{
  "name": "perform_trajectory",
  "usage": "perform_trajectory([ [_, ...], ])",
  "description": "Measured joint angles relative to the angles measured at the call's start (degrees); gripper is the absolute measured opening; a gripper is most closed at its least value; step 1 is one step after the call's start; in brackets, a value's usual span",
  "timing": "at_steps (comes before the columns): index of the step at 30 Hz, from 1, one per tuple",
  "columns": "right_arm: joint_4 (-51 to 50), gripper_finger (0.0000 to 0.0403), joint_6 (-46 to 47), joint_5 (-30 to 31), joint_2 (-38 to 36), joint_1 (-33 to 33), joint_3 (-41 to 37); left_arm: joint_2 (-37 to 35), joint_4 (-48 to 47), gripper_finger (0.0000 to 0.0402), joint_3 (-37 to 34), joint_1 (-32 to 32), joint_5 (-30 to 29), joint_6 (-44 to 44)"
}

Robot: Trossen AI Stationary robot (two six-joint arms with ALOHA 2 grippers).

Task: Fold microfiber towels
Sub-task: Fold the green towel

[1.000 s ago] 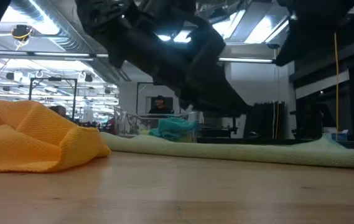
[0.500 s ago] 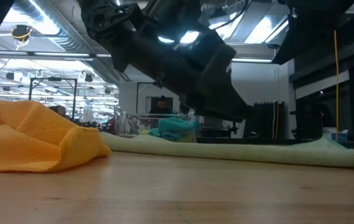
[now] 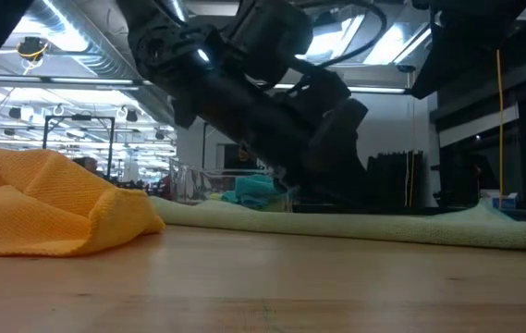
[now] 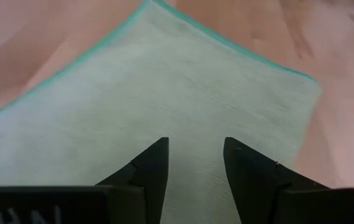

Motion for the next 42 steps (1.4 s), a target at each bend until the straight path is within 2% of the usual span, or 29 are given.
perform_trajectory([
  [5, 0.0, 0.0126, 0.0, 0.0, 0.0, 0.0, 0.0, 0.0, -1.8, 0.0147, 0.0, -1.5, 0.8, 1.1],
  [14, 0.0, 0.0126, -0.2, -0.9, 0.0, 0.0, 0.0, -0.7, -16.1, 0.0147, 0.5, -2.1, 1.2, -0.2],
  [20, -0.1, 0.0126, -0.2, -1.4, 0.0, 0.0, 0.0, -3.5, -22.4, 0.0147, 0.3, -2.2, 7.7, -3.0],
  [24, -0.4, 0.0126, -0.2, -2.5, 0.0, 0.0, 0.0, -7.4, -33.5, 0.0145, 0.2, -2.8, 10.8, -7.5],
  [27, -0.4, 0.0126, -0.2, -2.6, 0.0, 0.0, 0.0, -10.2, -43.0, 0.0141, 0.1, -3.4, 11.0, -10.4],
  [32, -0.4, 0.0126, -0.2, -2.6, 0.0, 0.0, 0.0, -11.9, -53.7, 0.0138, 0.1, -4.7, 10.4, -14.3],
  [38, -0.5, 0.0126, -0.2, -3.0, 0.0, 0.0, 0.0, -13.0, -53.5, 0.0138, -0.2, -6.5, 6.9, -15.4],
  [42, -0.5, 0.0126, -0.2, -3.0, 0.0, 0.0, 0.0, -16.5, -53.3, 0.0138, -0.5, -7.2, 6.6, -15.4],
])
